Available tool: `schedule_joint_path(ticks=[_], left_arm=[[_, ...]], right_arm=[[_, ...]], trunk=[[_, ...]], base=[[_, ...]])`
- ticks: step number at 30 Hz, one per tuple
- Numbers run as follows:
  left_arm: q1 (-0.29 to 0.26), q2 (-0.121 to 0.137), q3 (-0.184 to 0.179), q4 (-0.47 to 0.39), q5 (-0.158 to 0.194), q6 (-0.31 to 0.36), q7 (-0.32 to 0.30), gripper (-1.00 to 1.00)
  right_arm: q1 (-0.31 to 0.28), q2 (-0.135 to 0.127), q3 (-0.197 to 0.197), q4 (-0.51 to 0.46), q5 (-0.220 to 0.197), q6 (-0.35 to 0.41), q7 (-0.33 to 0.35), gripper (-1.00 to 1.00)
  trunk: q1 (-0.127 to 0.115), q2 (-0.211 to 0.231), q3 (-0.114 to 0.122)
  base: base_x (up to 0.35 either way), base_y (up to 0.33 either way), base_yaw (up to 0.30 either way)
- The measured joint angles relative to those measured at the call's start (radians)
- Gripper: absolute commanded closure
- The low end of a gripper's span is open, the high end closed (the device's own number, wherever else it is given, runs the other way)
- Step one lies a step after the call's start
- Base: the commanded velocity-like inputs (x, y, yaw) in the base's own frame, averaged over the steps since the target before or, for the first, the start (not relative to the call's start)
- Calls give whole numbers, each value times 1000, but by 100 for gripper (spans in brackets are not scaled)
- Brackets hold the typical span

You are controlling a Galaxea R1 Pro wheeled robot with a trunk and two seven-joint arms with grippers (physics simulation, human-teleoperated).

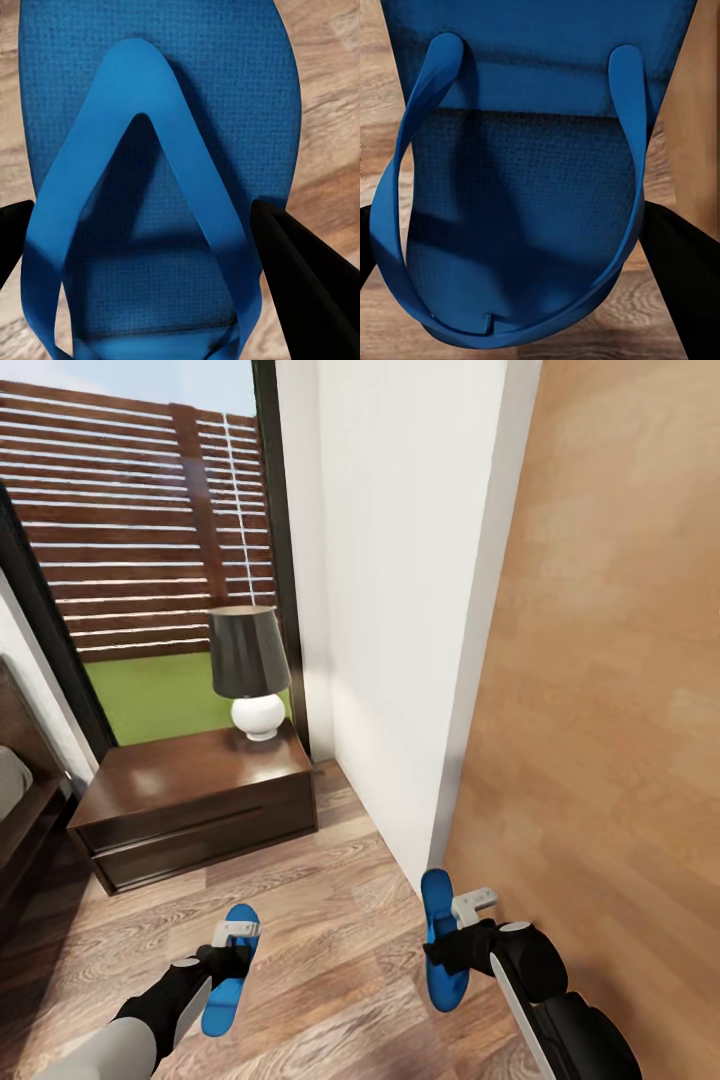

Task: In the bedroom, move the book from the bed onto either nightstand, and place the two sandals side by side next to the bed.

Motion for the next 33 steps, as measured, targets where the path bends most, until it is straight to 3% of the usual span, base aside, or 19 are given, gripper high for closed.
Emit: schedule_joint_path(ticks=[24, 33], left_arm=[[0, -1, -2, 1, -1, -3, 29, 100], [4, -1, -3, 2, -4, -14, 32, 100]], right_arm=[[1, -3, -11, 16, -6, 0, 4, 100], [1, -2, -14, 19, -7, 0, 42, 100]], trunk=[[-92, 168, 75], [-127, 231, 103]], base=[[0, 0, 0], [0, 0, 0]])
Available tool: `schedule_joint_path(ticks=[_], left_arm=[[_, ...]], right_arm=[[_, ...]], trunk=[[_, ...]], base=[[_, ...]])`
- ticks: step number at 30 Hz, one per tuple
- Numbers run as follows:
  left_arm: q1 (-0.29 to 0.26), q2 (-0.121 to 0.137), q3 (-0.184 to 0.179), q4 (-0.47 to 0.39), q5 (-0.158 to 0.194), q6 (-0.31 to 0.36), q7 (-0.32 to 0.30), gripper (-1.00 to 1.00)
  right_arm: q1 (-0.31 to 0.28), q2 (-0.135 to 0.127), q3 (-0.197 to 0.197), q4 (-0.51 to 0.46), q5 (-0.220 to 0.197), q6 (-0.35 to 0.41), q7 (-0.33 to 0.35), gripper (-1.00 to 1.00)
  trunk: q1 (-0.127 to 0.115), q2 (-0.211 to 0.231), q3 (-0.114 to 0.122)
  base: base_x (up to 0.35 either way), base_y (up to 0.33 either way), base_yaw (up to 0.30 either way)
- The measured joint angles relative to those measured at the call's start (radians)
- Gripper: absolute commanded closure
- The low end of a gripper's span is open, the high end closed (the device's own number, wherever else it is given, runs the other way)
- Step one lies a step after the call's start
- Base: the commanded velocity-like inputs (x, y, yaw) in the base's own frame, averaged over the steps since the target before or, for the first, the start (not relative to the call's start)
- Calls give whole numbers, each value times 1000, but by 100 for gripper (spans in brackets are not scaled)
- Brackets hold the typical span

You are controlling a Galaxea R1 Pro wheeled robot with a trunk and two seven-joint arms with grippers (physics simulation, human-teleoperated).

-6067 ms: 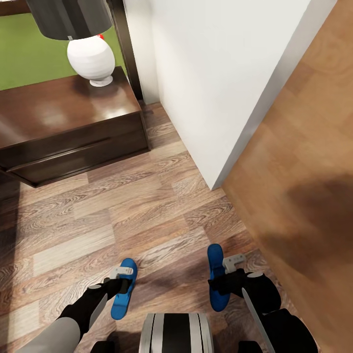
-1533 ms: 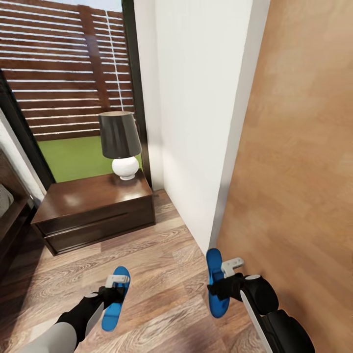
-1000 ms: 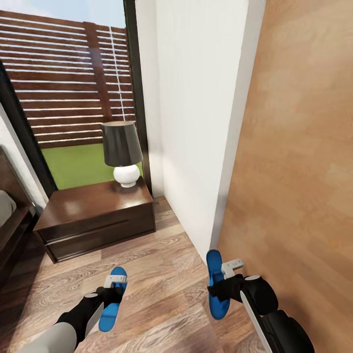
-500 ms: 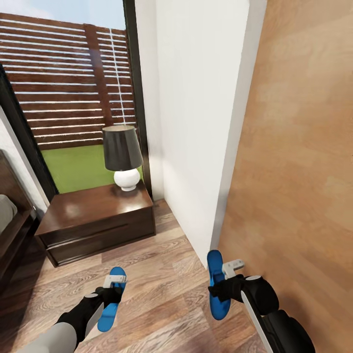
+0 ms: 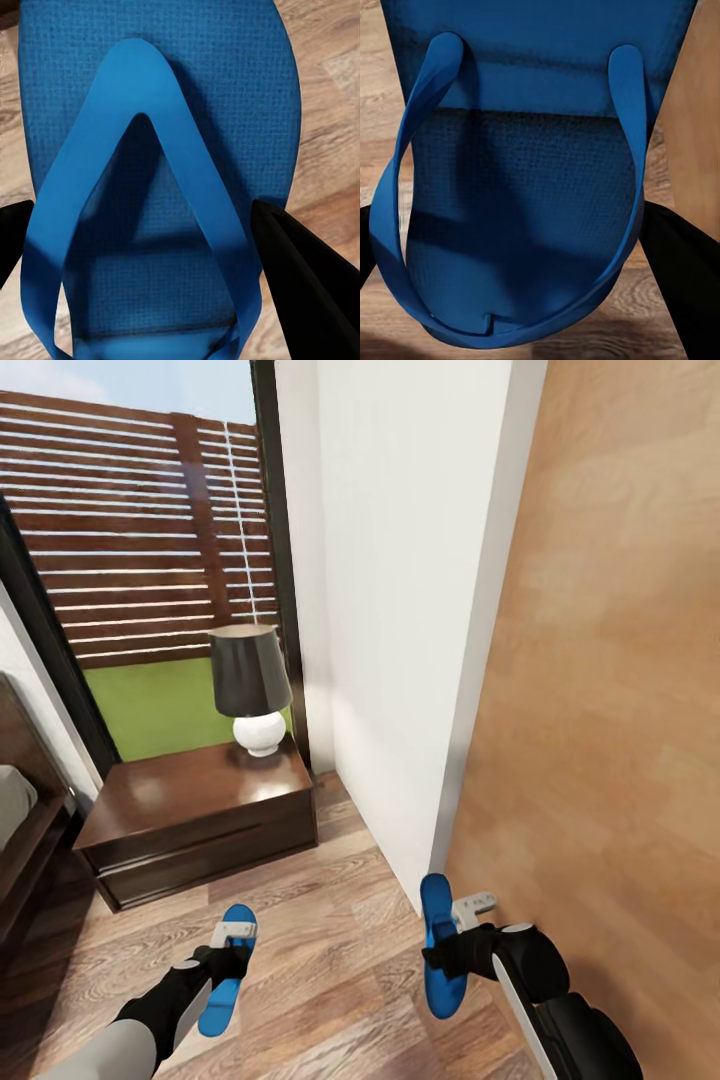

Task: In the bedroom, move the book from the bed onto either nightstand, and place the two sandals side by side next to the bed.

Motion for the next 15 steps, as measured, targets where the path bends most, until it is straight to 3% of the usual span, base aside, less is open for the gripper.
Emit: schedule_joint_path(ticks=[15], left_arm=[[8, 1, -1, 8, -2, -15, 4, 100]], right_arm=[[0, 3, 3, 76, 0, -6, 7, 100]], trunk=[[-58, 105, 47]], base=[[0, 0, 0]])
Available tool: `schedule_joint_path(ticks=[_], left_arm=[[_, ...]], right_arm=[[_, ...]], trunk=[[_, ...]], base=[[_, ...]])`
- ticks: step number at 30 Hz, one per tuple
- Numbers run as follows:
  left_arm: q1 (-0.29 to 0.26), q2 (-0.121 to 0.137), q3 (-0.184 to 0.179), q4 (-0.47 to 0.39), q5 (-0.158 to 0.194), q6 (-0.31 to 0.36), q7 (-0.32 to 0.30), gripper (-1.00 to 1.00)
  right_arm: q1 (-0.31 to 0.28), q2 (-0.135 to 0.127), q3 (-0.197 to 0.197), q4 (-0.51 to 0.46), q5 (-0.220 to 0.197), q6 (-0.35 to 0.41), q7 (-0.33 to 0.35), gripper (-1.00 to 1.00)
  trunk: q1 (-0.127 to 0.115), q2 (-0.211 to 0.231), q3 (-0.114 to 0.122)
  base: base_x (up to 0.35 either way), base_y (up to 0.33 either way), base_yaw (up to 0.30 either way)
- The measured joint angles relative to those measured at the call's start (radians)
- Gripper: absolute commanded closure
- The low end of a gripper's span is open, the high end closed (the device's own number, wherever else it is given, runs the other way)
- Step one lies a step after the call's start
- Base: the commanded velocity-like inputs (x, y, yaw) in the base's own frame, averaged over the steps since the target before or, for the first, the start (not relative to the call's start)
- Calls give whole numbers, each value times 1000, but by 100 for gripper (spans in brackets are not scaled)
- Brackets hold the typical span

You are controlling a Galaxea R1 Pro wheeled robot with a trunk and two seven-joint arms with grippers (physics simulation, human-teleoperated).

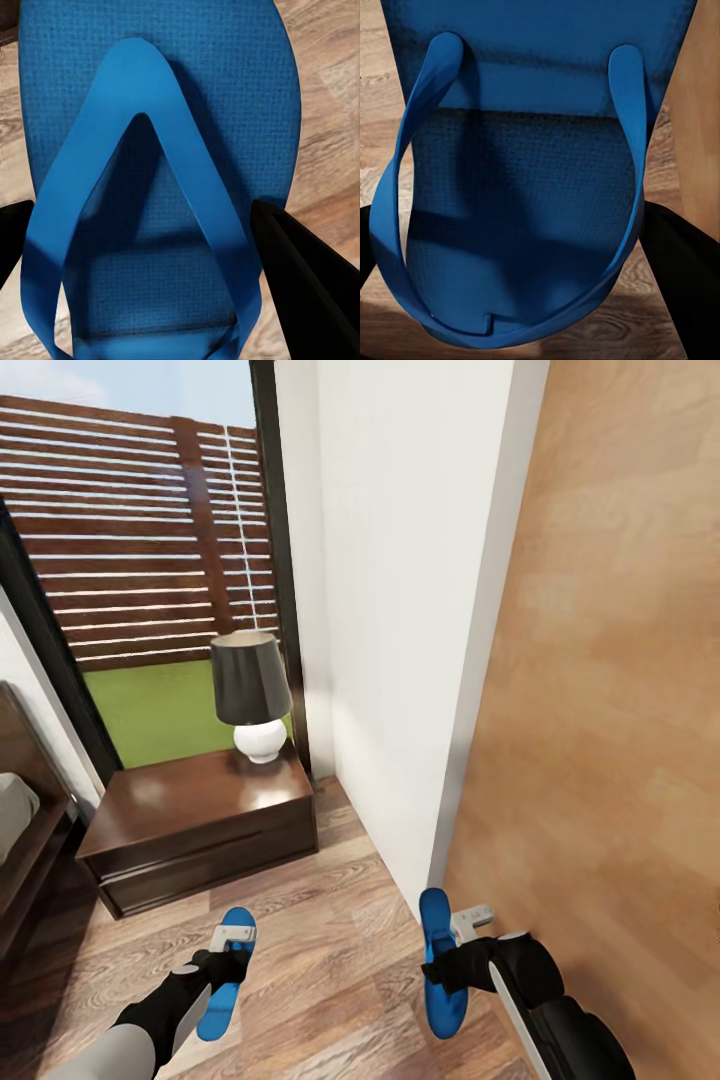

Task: In the bedroom, move the book from the bed onto either nightstand, and place the two sandals side by side next to the bed.

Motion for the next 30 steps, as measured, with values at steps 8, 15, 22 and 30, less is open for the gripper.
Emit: schedule_joint_path(ticks=[8, 15, 22, 30], left_arm=[[0, -1, 0, 31, 1, -23, 0, 100], [0, -2, 0, 33, 1, -25, 0, 100], [0, -2, 0, 34, 1, -26, 0, 100], [0, -1, 0, 34, 1, -26, 0, 100]], right_arm=[[0, 1, 1, 9, 0, -11, 0, 100], [0, -1, 1, 10, 0, -12, 0, 100], [0, -1, 1, 16, 0, -12, 0, 100], [0, 0, 1, 28, 0, -12, 0, 100]], trunk=[[-31, 56, 25], [-58, 105, 47], [-84, 154, 69], [-115, 210, 94]], base=[[0, 0, 0], [0, 0, 0], [0, 0, 0], [0, 0, 0]])
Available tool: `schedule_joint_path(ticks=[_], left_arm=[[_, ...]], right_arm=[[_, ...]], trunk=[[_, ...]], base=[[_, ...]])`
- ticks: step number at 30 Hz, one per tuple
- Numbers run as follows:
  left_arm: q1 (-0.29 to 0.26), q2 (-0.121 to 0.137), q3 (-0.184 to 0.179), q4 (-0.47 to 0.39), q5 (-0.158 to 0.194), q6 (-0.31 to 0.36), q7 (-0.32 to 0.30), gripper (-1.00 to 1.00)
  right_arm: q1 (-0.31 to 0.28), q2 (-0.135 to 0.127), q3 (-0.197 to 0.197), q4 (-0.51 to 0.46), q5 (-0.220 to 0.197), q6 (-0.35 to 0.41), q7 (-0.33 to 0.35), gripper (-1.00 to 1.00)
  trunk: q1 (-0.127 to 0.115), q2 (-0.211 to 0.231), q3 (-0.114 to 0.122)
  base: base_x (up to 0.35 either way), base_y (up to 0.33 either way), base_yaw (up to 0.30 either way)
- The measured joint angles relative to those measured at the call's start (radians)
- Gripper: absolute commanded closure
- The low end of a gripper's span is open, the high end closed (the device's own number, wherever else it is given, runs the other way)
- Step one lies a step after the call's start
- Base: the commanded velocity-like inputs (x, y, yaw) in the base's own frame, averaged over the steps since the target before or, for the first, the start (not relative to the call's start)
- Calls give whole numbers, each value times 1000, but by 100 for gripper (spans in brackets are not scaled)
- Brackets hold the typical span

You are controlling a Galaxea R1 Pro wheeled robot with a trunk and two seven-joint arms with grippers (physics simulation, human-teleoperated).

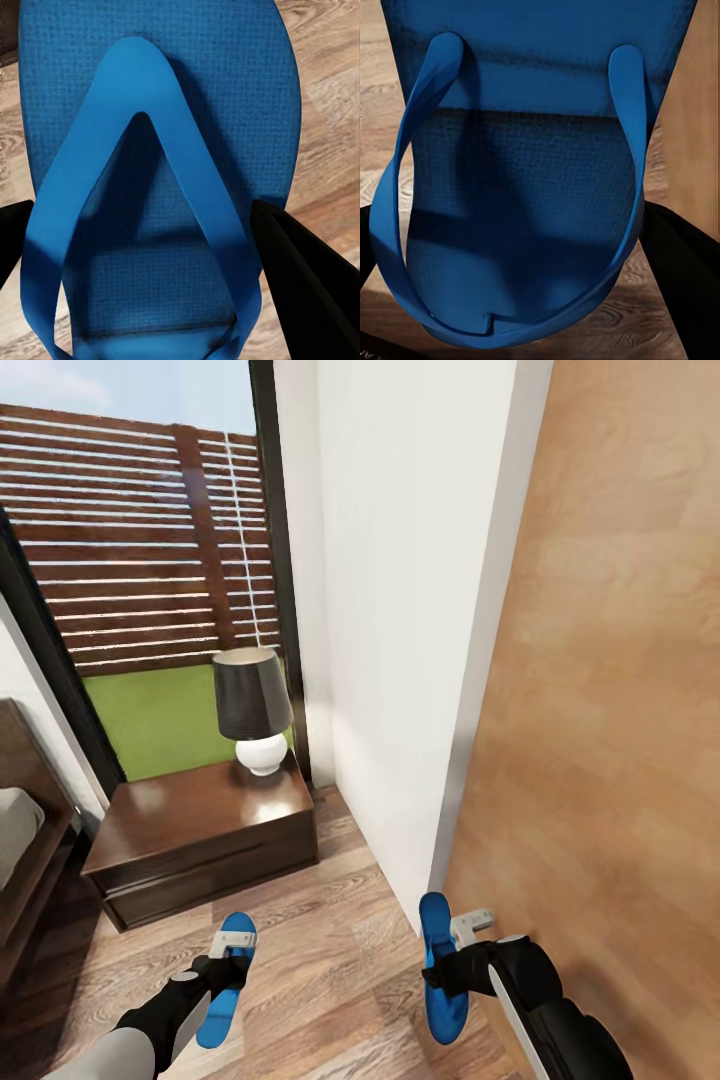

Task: In the bedroom, move the book from the bed onto either nightstand, and place the two sandals side by side next to the bed.

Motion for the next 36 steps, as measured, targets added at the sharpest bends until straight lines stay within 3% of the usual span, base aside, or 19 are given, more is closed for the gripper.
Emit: schedule_joint_path(ticks=[36], left_arm=[[2, 0, -1, 0, 0, 0, 0, 100]], right_arm=[[0, 2, 0, 18, 0, -1, 0, 100]], trunk=[[-138, 252, 113]], base=[[0, 0, 0]])
